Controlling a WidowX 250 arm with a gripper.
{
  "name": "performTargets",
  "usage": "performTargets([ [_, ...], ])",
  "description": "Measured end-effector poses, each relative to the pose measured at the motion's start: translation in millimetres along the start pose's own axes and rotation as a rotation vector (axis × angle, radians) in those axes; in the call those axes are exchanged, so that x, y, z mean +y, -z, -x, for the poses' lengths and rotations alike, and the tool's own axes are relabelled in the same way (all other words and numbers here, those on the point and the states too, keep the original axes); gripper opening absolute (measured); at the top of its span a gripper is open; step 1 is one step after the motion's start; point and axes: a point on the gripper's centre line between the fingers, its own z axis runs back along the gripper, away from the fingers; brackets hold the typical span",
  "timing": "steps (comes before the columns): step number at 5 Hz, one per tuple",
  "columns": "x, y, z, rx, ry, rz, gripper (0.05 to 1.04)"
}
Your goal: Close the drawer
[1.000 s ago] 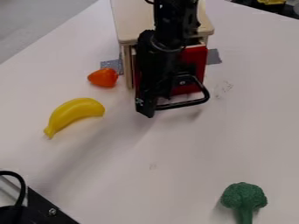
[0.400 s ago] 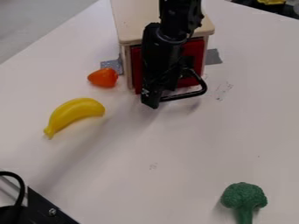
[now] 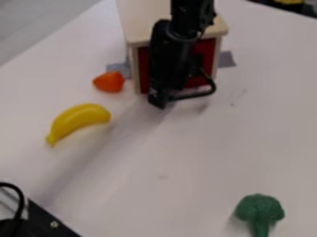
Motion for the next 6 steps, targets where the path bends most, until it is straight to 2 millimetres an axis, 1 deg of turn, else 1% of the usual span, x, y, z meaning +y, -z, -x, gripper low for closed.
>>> performTargets([
  [2,-3.3,1.4,2.1,-0.125,0.020,0.069,0.997],
  [3,-2.7,0.7,4.4,-0.128,0.040,0.079,0.999],
  [4,1.2,-4.0,14.7,-0.095,0.100,0.127,0.999],
  [5,3.6,-17.0,20.1,-0.063,0.152,0.168,0.999],
  [6,6.0,-39.8,28.2,-0.036,0.234,0.194,0.999],
])
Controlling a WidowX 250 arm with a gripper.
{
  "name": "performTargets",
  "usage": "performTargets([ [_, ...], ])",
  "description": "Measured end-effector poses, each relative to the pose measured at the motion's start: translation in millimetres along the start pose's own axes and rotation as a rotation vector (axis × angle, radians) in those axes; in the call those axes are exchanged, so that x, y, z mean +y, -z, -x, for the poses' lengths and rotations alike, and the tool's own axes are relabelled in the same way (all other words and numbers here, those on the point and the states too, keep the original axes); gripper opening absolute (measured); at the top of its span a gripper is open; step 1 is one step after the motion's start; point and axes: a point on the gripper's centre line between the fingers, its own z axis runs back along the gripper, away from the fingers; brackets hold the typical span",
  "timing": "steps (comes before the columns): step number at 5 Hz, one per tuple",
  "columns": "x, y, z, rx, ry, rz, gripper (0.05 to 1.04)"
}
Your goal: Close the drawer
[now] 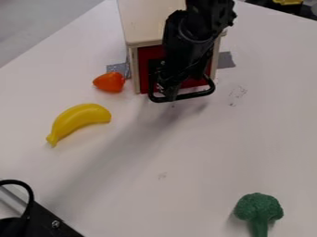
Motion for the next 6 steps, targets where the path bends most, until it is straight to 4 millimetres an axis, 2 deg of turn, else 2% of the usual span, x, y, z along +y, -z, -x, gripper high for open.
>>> performTargets([
  [2,7.2,-30.6,6.7,0.059,0.166,-0.015,0.999],
  [3,14.4,-38.8,11.7,0.105,0.294,-0.038,0.999],
  [4,22.2,-58.0,16.6,0.124,0.387,-0.034,0.999],
  [6,49.6,-90.6,25.4,0.123,0.512,-0.017,0.999],
])
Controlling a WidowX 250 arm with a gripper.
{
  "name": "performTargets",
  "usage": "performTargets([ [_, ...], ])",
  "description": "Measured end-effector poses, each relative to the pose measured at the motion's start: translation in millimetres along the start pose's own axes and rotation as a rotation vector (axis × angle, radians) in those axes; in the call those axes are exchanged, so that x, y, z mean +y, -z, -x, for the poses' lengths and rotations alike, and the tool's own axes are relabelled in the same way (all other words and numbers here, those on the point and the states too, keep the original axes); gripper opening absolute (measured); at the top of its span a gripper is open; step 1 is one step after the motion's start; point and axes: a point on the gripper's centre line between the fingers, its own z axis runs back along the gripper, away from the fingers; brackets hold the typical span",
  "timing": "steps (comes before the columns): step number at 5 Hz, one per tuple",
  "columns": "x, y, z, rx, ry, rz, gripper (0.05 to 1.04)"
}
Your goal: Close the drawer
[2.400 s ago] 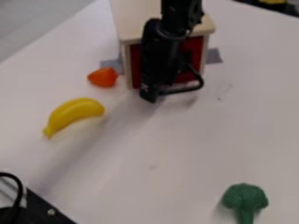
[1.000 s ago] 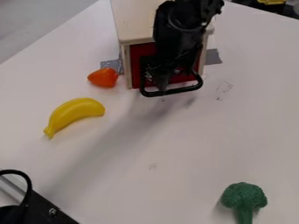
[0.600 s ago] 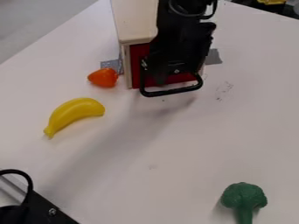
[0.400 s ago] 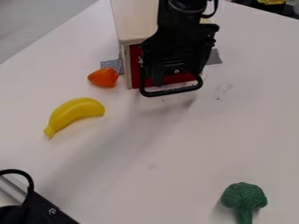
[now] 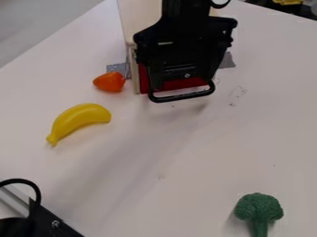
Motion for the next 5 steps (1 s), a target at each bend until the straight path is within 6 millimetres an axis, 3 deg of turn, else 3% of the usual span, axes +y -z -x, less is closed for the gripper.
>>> performTargets([
  [1,5.4,-1.6,8.4,-0.001,0.049,-0.018,0.998],
  [3,5.5,14.9,11.2,0.049,0.142,-0.107,0.998],
  [5,4.0,13.0,8.9,0.069,0.168,-0.099,0.998],
])
